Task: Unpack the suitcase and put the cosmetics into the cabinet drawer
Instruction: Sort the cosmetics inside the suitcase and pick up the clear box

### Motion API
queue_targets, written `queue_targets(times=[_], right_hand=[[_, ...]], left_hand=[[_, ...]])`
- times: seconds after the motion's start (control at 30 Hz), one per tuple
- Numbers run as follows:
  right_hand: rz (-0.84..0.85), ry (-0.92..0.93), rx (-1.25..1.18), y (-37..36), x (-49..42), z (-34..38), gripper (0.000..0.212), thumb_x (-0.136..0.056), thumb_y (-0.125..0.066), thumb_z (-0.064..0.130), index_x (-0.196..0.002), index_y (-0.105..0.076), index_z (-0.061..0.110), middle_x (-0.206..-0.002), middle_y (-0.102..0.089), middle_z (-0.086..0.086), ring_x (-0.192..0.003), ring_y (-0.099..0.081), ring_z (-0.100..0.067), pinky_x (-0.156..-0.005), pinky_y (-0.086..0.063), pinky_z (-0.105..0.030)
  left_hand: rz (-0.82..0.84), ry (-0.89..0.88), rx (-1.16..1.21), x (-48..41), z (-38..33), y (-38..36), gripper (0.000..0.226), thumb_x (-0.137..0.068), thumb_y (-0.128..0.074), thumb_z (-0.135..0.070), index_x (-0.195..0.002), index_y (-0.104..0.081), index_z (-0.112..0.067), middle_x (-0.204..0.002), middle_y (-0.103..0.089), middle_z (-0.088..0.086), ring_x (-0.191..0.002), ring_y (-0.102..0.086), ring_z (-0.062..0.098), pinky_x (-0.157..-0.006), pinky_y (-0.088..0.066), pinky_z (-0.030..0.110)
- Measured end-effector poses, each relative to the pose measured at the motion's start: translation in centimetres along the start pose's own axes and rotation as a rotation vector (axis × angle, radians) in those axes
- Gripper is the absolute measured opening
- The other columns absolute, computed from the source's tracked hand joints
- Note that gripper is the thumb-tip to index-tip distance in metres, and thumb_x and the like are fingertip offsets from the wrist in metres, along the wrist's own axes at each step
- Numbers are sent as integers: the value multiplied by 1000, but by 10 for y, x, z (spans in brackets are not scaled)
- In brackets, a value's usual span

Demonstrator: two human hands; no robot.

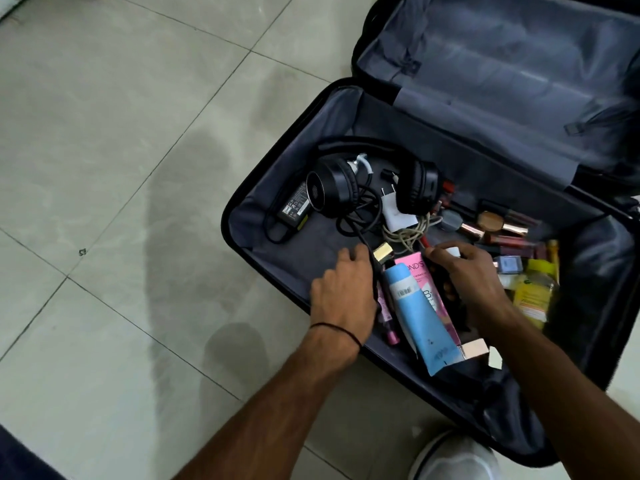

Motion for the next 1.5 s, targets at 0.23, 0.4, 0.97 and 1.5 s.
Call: queue_targets(times=[0.23,0.4,0.97,1.5], right_hand=[[10,-2,16,4,1,-2,25,-96,-66,25,-95,-64,0,-48,-56,4,-37,-42,-10,-37,-32,-22],[-3,5,35,8,1,-4,25,-96,-67,26,-94,-65,1,-51,-57,3,-38,-43,-9,-38,-33,-23],[-207,128,120,24,5,-8,15,-91,-68,31,-91,-70,16,-56,-60,11,-41,-48,0,-47,-36,-24],[-308,102,46,70,50,-25,9,-94,-65,21,-90,-71,14,-73,-72,1,-42,-54,1,-42,-40,-16]], left_hand=[[-4,43,133,-8,16,5,42,-92,-56,-27,-130,-41,-19,-123,-54,9,-108,-58,39,-81,-46,45],[-89,127,139,-37,55,24,57,-88,-58,-27,-143,-40,-27,-126,-58,14,-110,-56,44,-86,-46,49],[-247,-152,427,-26,-1,11,11,-92,-56,-21,-101,-60,-14,-97,-61,6,-81,-57,22,-74,-48,39],[4,-99,476,-72,-18,12,32,-71,-77,-36,-80,-61,-10,-74,-61,2,-67,-52,20,-56,-37,29]])
Point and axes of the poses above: each hand's wrist, its own x-axis away from the middle knuckle, its own y-axis out of the back of the hand, z = x × y, the point moved 7 cm from there along -x, towards the middle knuckle
